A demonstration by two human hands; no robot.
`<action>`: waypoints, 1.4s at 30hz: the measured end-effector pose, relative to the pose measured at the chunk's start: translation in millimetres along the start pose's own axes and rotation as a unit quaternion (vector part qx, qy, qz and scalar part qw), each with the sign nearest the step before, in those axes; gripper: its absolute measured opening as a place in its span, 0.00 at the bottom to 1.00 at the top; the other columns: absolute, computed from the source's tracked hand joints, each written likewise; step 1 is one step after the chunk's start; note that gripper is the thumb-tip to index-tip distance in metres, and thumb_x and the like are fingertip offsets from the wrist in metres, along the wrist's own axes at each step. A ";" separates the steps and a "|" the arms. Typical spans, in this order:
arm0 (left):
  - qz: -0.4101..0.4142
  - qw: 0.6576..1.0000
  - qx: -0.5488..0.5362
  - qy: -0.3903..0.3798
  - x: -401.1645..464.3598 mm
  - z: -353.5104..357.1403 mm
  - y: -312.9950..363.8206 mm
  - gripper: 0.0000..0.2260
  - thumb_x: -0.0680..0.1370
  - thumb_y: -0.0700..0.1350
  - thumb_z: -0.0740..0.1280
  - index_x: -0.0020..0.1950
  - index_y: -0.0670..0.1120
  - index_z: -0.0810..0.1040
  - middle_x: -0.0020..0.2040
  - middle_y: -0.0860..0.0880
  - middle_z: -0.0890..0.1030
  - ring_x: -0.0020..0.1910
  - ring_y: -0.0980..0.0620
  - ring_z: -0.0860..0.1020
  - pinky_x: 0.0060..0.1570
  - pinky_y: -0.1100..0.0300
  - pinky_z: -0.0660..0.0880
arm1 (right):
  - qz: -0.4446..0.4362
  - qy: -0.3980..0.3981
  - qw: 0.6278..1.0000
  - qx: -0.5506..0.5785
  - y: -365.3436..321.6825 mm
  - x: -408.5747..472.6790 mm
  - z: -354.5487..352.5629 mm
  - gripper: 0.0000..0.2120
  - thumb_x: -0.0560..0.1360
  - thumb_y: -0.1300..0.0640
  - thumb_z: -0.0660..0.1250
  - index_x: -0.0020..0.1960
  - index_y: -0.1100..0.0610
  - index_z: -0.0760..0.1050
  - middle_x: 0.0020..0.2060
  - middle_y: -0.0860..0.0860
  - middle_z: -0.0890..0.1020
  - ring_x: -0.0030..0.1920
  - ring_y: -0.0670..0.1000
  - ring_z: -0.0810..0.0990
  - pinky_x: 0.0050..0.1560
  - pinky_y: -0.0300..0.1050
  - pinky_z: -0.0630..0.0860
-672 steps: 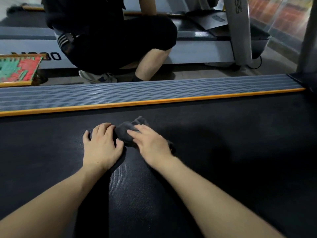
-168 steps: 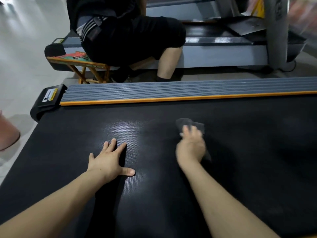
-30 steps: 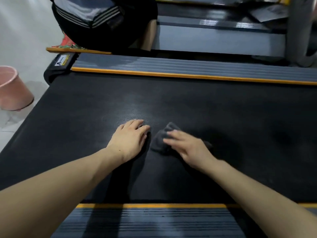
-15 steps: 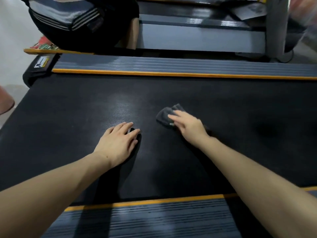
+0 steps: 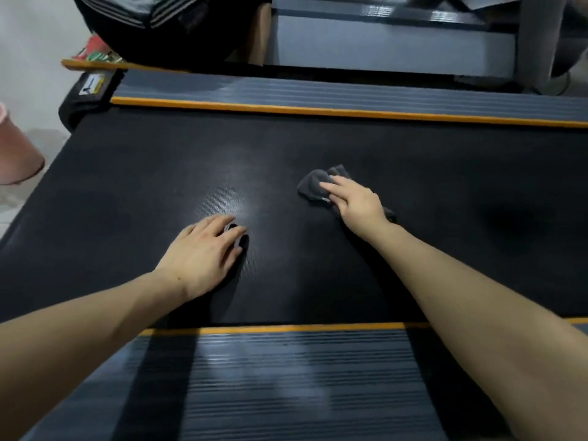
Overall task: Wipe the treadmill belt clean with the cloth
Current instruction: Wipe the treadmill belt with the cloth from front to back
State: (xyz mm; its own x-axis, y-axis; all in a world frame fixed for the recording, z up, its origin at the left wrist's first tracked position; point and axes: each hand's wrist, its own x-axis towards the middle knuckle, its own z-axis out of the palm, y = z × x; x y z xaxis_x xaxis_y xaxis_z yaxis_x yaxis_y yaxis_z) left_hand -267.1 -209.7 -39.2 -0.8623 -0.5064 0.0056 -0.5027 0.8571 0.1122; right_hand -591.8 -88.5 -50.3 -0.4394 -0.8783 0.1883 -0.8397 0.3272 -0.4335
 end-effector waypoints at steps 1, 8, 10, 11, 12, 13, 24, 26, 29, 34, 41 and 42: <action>0.000 1.000 -0.002 -0.004 -5.3 0.2 0.7 0.19 0.82 0.54 0.62 0.72 0.52 0.74 0.75 0.47 0.72 0.74 0.44 0.69 0.69 0.46 0.70 | 0.003 -0.005 1.000 0.012 -6.6 -10.3 1.4 0.16 0.81 0.55 0.64 0.66 0.44 0.77 0.70 0.45 0.74 0.72 0.46 0.70 0.74 0.43 0.61; -0.009 0.999 -0.035 -0.014 -25.5 -12.0 2.8 0.20 0.83 0.55 0.59 0.74 0.52 0.72 0.76 0.47 0.70 0.75 0.44 0.67 0.70 0.45 0.70 | -0.183 -0.175 0.962 0.099 -35.5 -136.1 -15.9 0.16 0.78 0.55 0.69 0.65 0.45 0.79 0.68 0.42 0.76 0.73 0.42 0.68 0.74 0.41 0.63; -0.015 0.999 -0.030 -0.019 -32.1 -15.7 1.5 0.20 0.84 0.55 0.58 0.75 0.52 0.71 0.77 0.47 0.69 0.76 0.44 0.66 0.71 0.46 0.68 | -0.211 -0.201 0.950 0.111 -35.4 -148.4 -21.5 0.15 0.78 0.57 0.69 0.65 0.47 0.79 0.68 0.42 0.76 0.73 0.43 0.68 0.74 0.41 0.63; -0.019 0.999 -0.031 -0.026 -34.8 -18.2 1.4 0.21 0.84 0.55 0.59 0.76 0.53 0.70 0.77 0.47 0.68 0.76 0.44 0.66 0.72 0.46 0.67 | -0.220 -0.204 0.947 0.112 -32.9 -146.3 -23.2 0.15 0.79 0.58 0.69 0.64 0.48 0.80 0.68 0.43 0.77 0.73 0.43 0.68 0.74 0.42 0.63; -0.023 0.999 -0.033 -0.035 -38.1 -20.9 1.3 0.21 0.83 0.55 0.58 0.76 0.53 0.69 0.78 0.48 0.67 0.77 0.45 0.65 0.73 0.46 0.66 | -0.233 -0.202 0.946 0.106 -31.2 -140.7 -23.2 0.15 0.79 0.59 0.68 0.64 0.49 0.80 0.67 0.45 0.77 0.72 0.44 0.69 0.74 0.42 0.64; -0.027 0.998 -0.035 -0.043 -41.3 -22.6 1.6 0.22 0.83 0.56 0.58 0.77 0.54 0.69 0.78 0.49 0.66 0.77 0.45 0.65 0.73 0.47 0.66 | -0.238 -0.200 0.945 0.097 -28.9 -132.2 -20.2 0.15 0.79 0.59 0.68 0.64 0.50 0.80 0.67 0.46 0.78 0.72 0.45 0.70 0.73 0.42 0.65; -0.107 0.993 -0.047 -0.025 -88.3 -12.8 10.2 0.19 0.83 0.54 0.59 0.73 0.53 0.72 0.76 0.47 0.69 0.76 0.44 0.66 0.72 0.45 0.66 | -0.078 -0.149 0.977 0.131 -73.9 -113.2 -0.5 0.14 0.75 0.60 0.72 0.59 0.49 0.83 0.63 0.47 0.80 0.69 0.43 0.73 0.70 0.31 0.60; -0.114 0.993 -0.041 -0.005 -99.2 -7.4 10.3 0.17 0.83 0.54 0.59 0.71 0.54 0.73 0.76 0.47 0.70 0.76 0.44 0.66 0.72 0.44 0.65 | -0.112 -0.226 0.953 0.171 -82.3 -146.5 -7.4 0.14 0.75 0.61 0.73 0.59 0.50 0.83 0.64 0.45 0.80 0.70 0.40 0.70 0.71 0.31 0.60; -0.142 0.989 -0.041 0.025 -113.8 1.9 5.5 0.16 0.83 0.53 0.58 0.70 0.54 0.74 0.74 0.47 0.71 0.75 0.44 0.67 0.73 0.43 0.65 | -0.153 -0.225 0.949 0.160 -80.5 -154.9 -5.3 0.14 0.76 0.61 0.72 0.59 0.48 0.83 0.63 0.42 0.80 0.70 0.40 0.70 0.72 0.34 0.62; -0.145 0.982 -0.090 0.079 -119.5 8.9 4.2 0.20 0.83 0.53 0.52 0.65 0.47 0.78 0.67 0.43 0.75 0.70 0.43 0.71 0.71 0.47 0.68 | -0.171 -0.104 0.976 0.084 -81.7 -92.3 17.0 0.13 0.75 0.62 0.72 0.58 0.51 0.84 0.60 0.49 0.82 0.65 0.47 0.78 0.69 0.39 0.69; -0.185 0.979 -0.071 0.056 -115.0 4.8 -6.2 0.15 0.83 0.53 0.57 0.65 0.52 0.76 0.70 0.48 0.73 0.74 0.46 0.67 0.74 0.44 0.63 | -0.086 -0.112 0.983 0.117 -109.3 -96.3 25.8 0.13 0.74 0.59 0.73 0.57 0.48 0.84 0.60 0.47 0.83 0.66 0.45 0.77 0.71 0.41 0.67; -0.187 0.979 -0.069 0.053 -116.8 3.4 -10.7 0.14 0.83 0.53 0.58 0.65 0.52 0.76 0.70 0.48 0.73 0.74 0.46 0.67 0.74 0.44 0.63 | -0.123 -0.162 0.970 0.133 -114.3 -112.2 19.7 0.13 0.74 0.60 0.74 0.57 0.48 0.84 0.60 0.46 0.83 0.66 0.43 0.76 0.72 0.38 0.65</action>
State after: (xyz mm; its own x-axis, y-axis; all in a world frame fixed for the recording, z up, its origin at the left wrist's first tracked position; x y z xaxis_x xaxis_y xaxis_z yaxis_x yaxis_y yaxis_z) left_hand -161.2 -159.5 -44.5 -0.6048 -0.7954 0.0397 -0.7625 0.5928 0.2593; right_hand -440.3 -34.2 -39.3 -0.0761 -0.9960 0.0472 -0.7761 0.0294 -0.6299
